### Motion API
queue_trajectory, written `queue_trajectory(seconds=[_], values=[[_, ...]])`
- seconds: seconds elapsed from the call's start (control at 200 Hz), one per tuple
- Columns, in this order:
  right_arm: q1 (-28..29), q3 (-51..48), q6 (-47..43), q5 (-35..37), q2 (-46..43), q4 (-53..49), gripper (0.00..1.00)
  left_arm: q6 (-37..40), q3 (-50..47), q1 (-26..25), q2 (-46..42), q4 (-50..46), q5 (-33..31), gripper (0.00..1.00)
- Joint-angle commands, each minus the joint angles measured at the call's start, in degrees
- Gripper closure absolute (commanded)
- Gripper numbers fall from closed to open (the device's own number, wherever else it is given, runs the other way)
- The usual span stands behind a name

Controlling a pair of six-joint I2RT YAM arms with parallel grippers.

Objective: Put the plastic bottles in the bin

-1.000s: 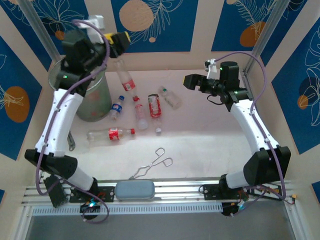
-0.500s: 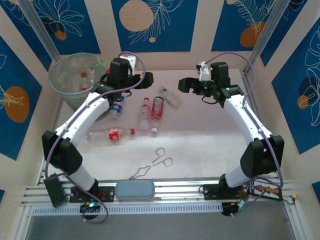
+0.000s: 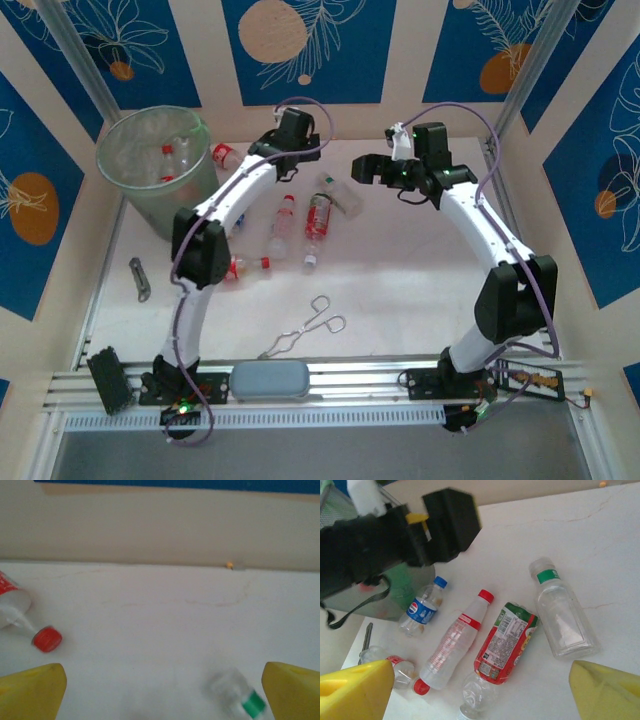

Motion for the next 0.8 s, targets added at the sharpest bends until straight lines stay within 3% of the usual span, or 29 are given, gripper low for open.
queue_trajectory(seconds=[0.0,0.265,0.795], values=[[-0.5,1.8,-1.5,-1.8,1.6,-0.6,0.1,-1.7,11.0,1.1,6.7,-5.8,-7.2,0.0],[-1.6,2.4,-2.2,-2.7,4.1,-0.6,0.1,-10.5,14.6,6.8,12.3,-3.5,-6.1,0.0],[-2.9,3.8,-2.4,-4.0,7.9,-0.7,0.1,-23.6,10.4,11.8,15.7,-5.1,-7.9,0.0]])
